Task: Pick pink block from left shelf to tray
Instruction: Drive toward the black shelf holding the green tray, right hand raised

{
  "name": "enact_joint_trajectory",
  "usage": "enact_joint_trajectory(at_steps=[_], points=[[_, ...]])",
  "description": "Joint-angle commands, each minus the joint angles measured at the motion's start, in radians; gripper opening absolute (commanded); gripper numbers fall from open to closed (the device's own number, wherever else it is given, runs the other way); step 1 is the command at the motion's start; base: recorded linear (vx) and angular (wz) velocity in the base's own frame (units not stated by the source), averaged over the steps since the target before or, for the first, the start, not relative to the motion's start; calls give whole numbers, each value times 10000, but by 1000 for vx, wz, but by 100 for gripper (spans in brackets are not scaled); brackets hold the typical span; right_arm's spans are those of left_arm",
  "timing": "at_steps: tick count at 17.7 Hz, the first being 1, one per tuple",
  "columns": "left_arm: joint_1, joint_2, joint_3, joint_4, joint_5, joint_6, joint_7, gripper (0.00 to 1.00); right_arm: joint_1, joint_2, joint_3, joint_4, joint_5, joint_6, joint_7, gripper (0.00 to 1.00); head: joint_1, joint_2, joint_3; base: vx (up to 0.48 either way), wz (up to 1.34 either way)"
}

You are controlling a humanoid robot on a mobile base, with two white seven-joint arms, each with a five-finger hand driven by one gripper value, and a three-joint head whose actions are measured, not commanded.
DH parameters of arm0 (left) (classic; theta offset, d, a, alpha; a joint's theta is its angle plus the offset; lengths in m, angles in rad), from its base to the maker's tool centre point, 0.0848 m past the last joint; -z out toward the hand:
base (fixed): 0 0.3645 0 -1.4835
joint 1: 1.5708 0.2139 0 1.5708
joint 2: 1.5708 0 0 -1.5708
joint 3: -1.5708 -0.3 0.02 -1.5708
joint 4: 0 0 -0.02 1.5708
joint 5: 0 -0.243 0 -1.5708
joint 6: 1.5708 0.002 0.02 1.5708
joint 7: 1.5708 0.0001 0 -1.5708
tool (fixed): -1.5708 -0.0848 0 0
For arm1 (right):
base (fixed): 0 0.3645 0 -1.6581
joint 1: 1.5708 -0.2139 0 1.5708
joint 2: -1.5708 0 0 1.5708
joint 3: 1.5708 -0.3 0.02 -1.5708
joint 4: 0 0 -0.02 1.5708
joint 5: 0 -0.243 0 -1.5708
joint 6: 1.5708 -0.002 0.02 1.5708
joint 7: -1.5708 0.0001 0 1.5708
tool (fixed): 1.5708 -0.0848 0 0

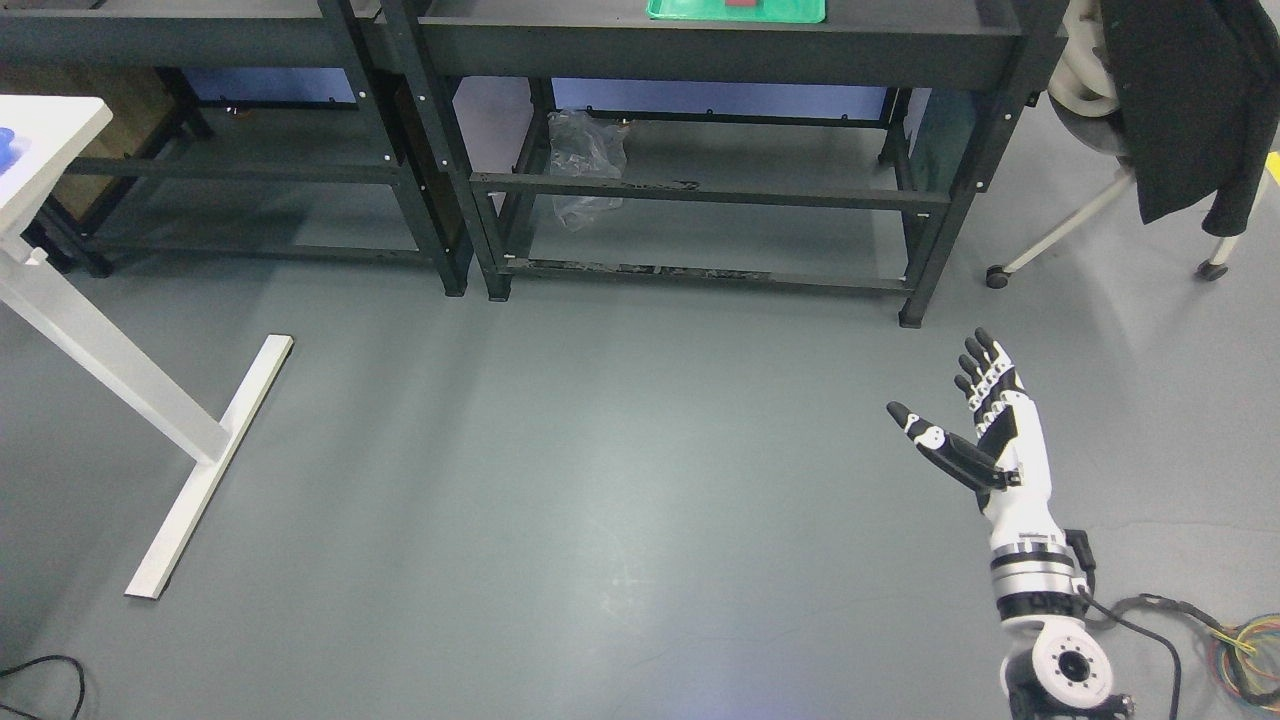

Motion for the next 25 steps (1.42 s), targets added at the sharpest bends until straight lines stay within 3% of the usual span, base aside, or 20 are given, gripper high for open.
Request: enact_joint_trajectory(at_steps=[1,25], points=[[199,175,0,-174,0,3,-1,100,19,-175,262,-21,-2,-12,18,100,0,0,0,0,0],[199,175,0,-174,0,3,-1,100,65,-175,400,-21,-2,-211,-28,99,0,-1,0,31,-7]])
